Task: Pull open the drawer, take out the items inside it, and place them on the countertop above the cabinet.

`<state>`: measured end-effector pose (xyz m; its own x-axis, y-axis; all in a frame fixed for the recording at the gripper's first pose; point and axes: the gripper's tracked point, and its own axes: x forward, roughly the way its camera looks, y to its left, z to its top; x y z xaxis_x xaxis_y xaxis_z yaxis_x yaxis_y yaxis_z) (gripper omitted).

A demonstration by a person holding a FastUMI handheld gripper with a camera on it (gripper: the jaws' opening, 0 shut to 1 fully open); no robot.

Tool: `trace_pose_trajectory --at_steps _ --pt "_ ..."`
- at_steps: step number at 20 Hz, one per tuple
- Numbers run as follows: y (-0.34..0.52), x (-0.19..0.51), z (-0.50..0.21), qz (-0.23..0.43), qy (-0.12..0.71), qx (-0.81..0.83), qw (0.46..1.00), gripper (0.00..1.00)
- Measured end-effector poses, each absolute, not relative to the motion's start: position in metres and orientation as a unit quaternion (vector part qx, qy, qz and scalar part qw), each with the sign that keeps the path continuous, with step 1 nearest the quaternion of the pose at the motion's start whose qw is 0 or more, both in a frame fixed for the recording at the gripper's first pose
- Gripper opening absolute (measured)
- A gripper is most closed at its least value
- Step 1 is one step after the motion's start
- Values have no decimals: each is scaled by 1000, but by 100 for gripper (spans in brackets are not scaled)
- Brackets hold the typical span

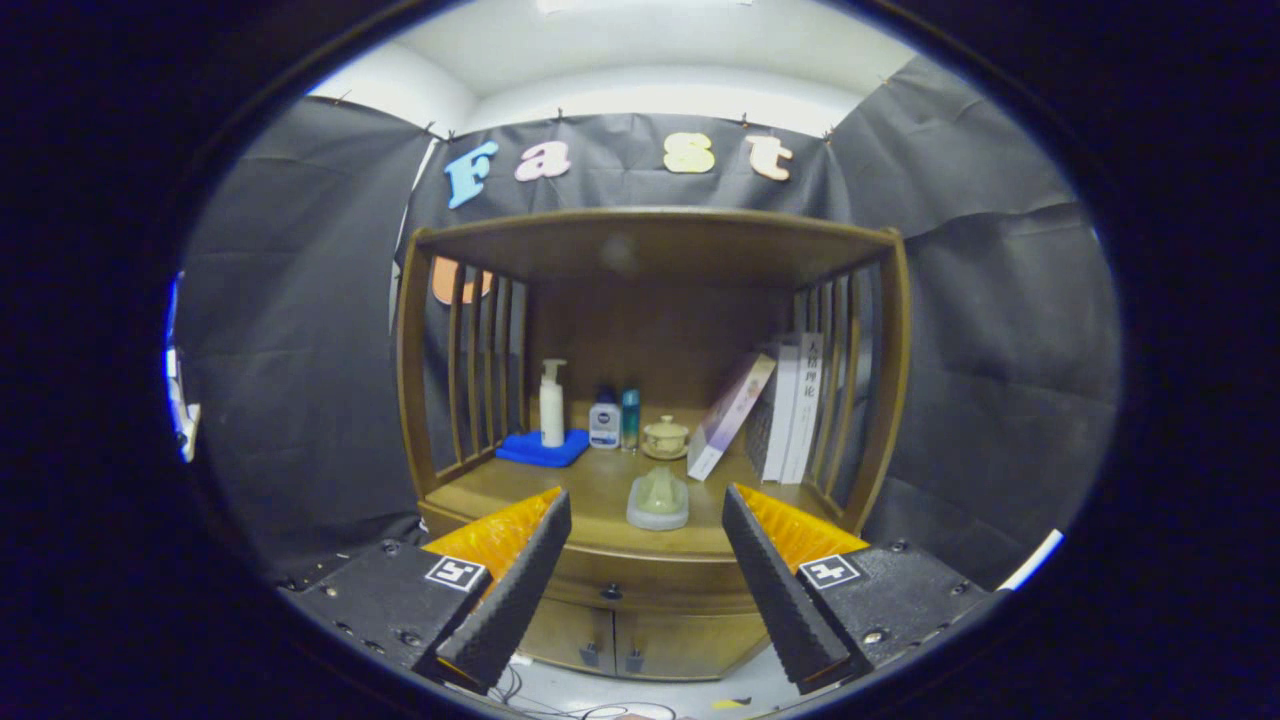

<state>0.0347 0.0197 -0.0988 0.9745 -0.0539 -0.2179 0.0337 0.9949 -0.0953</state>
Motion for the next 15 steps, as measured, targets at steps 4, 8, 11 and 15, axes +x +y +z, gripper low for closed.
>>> trace_pose_trajectory --at_steps 4,8,11,15 --pt "12 17 -47 -12 78 -33 996 99" --pt "12 -2 -12 -1 63 -41 997 99" --pt "17 -15 9 11 52 -43 998 99" --pt "24 -33 37 38 34 -33 998 99"
